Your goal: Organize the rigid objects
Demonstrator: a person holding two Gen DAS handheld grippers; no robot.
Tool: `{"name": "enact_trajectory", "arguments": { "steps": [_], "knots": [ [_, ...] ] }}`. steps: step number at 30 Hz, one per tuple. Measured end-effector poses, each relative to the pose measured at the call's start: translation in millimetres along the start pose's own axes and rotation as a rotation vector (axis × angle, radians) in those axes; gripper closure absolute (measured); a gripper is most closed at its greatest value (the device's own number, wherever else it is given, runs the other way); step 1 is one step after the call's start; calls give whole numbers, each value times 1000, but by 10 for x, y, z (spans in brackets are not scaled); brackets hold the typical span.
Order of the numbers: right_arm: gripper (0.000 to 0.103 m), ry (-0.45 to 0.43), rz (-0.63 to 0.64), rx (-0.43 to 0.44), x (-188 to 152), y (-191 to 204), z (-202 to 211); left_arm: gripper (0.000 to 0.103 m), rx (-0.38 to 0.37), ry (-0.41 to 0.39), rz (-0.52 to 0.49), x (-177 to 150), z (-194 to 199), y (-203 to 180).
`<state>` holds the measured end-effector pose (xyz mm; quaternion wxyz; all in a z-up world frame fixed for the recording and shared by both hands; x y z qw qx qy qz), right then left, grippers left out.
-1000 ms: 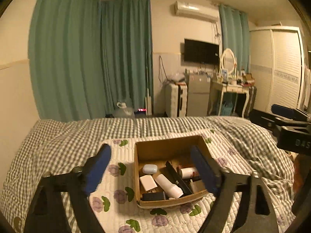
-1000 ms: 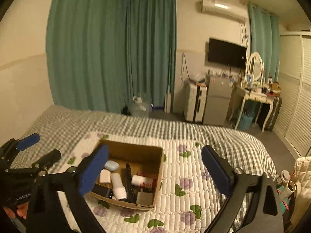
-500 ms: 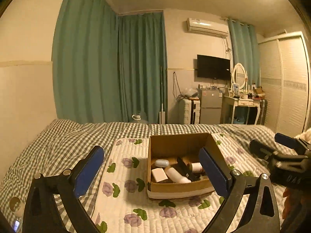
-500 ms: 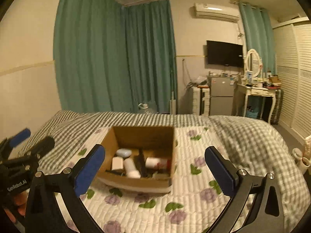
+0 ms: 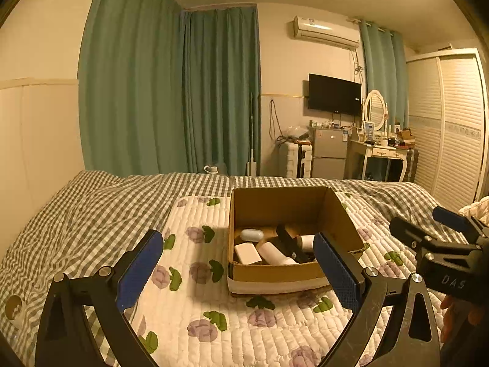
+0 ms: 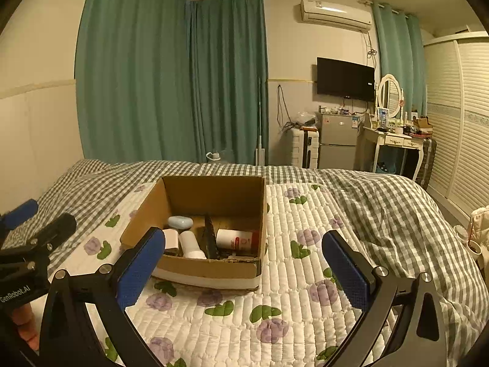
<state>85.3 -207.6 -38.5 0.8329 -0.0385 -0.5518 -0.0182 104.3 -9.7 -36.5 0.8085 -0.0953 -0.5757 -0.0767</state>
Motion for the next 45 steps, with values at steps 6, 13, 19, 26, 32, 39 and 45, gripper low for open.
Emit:
{"name": "enact_trajectory", "arguments": {
  "steps": [6,13,19,26,32,39,45],
  "knots": [
    [0,5,-3,2,1,-18,-14,2,-3,9,8,-27,-3,0],
    [0,4,5,2,-2,-1,-19,2,8,14,-2,-30,-4,4],
    [0,10,5,-3,-15,6,-29,2,3,26,8,-37,-22,9],
    [0,16,5,1,-26,6,-31,2,-14,40,18,-52,-44,-14],
    [0,13,2,-2,-30,-2,-32,2,-15,40,10,-59,-39,-43],
    [0,19,5,-11,-35,-1,-43,2,-12,39,22,-69,-36,-25],
    [0,31,12,-16,-48,9,-51,2,-9,32,25,-69,-22,-12]
  ]
}}
Point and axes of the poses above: each gripper's, at about its wrist camera, not at the fingertips, and z roughly against the way its jaws point, y to its left, x to its top, the point moved 6 cm from there along -z, roughly the way its jaws point, and after that the axes turned 13 degrees about -x, right-handed, at the moved point
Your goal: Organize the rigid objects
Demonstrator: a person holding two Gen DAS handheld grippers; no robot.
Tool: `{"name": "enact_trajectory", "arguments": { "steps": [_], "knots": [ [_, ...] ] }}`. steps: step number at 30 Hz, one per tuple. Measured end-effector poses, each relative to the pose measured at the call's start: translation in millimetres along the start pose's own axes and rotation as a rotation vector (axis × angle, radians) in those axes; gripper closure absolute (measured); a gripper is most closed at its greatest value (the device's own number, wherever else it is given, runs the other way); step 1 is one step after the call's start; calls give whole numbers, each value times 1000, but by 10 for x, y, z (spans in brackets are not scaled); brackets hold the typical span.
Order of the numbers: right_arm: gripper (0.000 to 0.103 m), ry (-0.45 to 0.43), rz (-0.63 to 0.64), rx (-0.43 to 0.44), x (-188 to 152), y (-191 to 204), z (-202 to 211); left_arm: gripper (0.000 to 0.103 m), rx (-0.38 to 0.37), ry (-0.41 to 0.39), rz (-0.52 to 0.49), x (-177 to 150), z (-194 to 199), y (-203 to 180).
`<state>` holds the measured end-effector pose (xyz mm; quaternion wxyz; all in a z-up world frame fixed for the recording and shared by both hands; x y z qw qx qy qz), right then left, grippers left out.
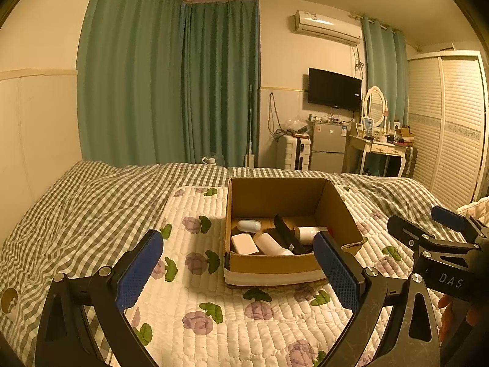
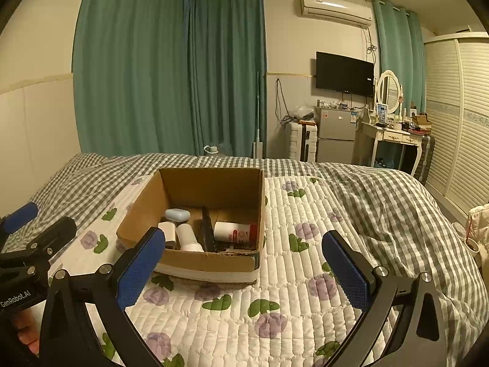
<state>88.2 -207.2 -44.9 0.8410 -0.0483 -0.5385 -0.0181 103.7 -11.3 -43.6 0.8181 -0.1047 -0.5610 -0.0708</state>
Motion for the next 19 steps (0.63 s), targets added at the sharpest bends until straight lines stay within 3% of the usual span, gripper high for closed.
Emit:
{"name": "enact_trajectory", "arguments": {
  "steps": [19],
  "knots": [
    [0,14,15,-9,-54,27,-32,2,14,3,-11,-7,9,1]
  ]
}}
Point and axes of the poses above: each gripper's, at about its wrist camera, not at the fingertips, and z roughly against the way its jaws point, y to its left, x to its top, the point moved 6 cm from there along -z, roughly the way its jaws point, and after that the axes turned 13 degrees about -x, right-handed, at the moved point
